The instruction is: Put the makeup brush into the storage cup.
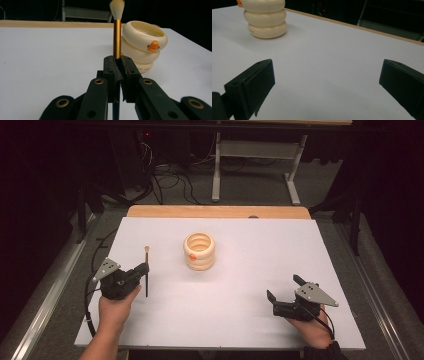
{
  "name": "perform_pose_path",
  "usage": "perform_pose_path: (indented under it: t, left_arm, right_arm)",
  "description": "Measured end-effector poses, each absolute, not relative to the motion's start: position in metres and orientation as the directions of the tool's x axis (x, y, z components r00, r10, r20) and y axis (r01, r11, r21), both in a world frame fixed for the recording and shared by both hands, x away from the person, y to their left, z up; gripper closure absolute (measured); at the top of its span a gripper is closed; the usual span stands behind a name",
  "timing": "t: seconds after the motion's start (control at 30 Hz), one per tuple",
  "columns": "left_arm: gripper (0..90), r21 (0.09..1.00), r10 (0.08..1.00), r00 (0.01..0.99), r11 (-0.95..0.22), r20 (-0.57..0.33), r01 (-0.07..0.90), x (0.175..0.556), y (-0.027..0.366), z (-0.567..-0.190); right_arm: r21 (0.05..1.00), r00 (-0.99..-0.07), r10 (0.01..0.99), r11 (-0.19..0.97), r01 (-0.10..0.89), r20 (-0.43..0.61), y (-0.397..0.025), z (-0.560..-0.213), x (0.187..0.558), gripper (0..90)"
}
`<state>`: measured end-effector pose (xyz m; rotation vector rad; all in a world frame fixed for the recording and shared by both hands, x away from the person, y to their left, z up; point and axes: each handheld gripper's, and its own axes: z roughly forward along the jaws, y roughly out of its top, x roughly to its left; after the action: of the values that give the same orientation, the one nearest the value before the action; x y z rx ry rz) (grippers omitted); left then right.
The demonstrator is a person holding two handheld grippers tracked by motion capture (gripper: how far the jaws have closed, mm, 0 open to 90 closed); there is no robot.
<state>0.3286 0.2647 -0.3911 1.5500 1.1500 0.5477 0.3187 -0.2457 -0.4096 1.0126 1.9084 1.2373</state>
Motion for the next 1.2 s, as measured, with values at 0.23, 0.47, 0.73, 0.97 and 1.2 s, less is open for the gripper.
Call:
perform_pose_path:
  t: [0.23,0.47,0.73,0.97,1.2]
  left_arm:
    - [83.8,0.945,0.888,0.419,0.048,-0.188,0.322,0.325,0.266,-0.391]
    - [83.8,0.958,0.891,0.425,0.034,-0.159,0.286,0.323,0.265,-0.391]
    - [83.8,0.965,0.891,0.431,0.033,-0.146,0.258,0.321,0.262,-0.390]
    - [83.8,0.968,0.889,0.440,0.015,-0.127,0.249,0.322,0.259,-0.388]
    - [83.8,0.966,0.891,0.437,0.010,-0.127,0.259,0.326,0.255,-0.380]
  right_arm:
    - [0.931,-0.500,0.860,0.259,0.258,-0.100,-0.245,-0.410,0.319,1.3]
    - [0.931,-0.499,0.860,0.260,0.258,-0.102,-0.246,-0.410,0.319,1.3]
    - [0.930,-0.497,0.861,0.260,0.258,-0.103,-0.246,-0.410,0.319,1.3]
    - [0.932,-0.497,0.861,0.262,0.252,-0.107,-0.247,-0.409,0.319,1.3]
    - [0.931,-0.494,0.864,0.254,0.261,-0.098,-0.248,-0.409,0.319,1.3]
